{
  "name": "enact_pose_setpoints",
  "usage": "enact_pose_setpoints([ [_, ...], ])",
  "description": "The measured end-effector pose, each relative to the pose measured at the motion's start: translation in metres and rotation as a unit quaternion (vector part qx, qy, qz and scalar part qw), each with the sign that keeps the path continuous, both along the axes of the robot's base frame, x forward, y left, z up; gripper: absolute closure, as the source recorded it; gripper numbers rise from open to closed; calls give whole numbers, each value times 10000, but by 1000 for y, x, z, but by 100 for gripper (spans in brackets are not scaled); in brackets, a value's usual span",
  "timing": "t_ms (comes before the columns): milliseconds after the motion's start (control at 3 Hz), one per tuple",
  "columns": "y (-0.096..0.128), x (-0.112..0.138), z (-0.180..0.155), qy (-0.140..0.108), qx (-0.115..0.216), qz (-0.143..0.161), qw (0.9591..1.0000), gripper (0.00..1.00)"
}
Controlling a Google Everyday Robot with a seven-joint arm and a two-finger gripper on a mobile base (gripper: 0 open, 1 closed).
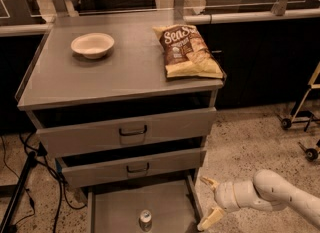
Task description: Pick redbull can from bottom drawer and place on counter
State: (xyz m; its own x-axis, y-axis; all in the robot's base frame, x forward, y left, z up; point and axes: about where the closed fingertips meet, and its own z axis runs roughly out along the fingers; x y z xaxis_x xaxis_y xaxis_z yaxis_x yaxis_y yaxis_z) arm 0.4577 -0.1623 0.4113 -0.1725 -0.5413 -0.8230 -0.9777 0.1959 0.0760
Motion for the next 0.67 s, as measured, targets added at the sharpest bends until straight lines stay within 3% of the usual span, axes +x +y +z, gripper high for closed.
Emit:
enact_pose_setpoints([
  [667,7,9,-48,-36,12,-132,9999,0],
])
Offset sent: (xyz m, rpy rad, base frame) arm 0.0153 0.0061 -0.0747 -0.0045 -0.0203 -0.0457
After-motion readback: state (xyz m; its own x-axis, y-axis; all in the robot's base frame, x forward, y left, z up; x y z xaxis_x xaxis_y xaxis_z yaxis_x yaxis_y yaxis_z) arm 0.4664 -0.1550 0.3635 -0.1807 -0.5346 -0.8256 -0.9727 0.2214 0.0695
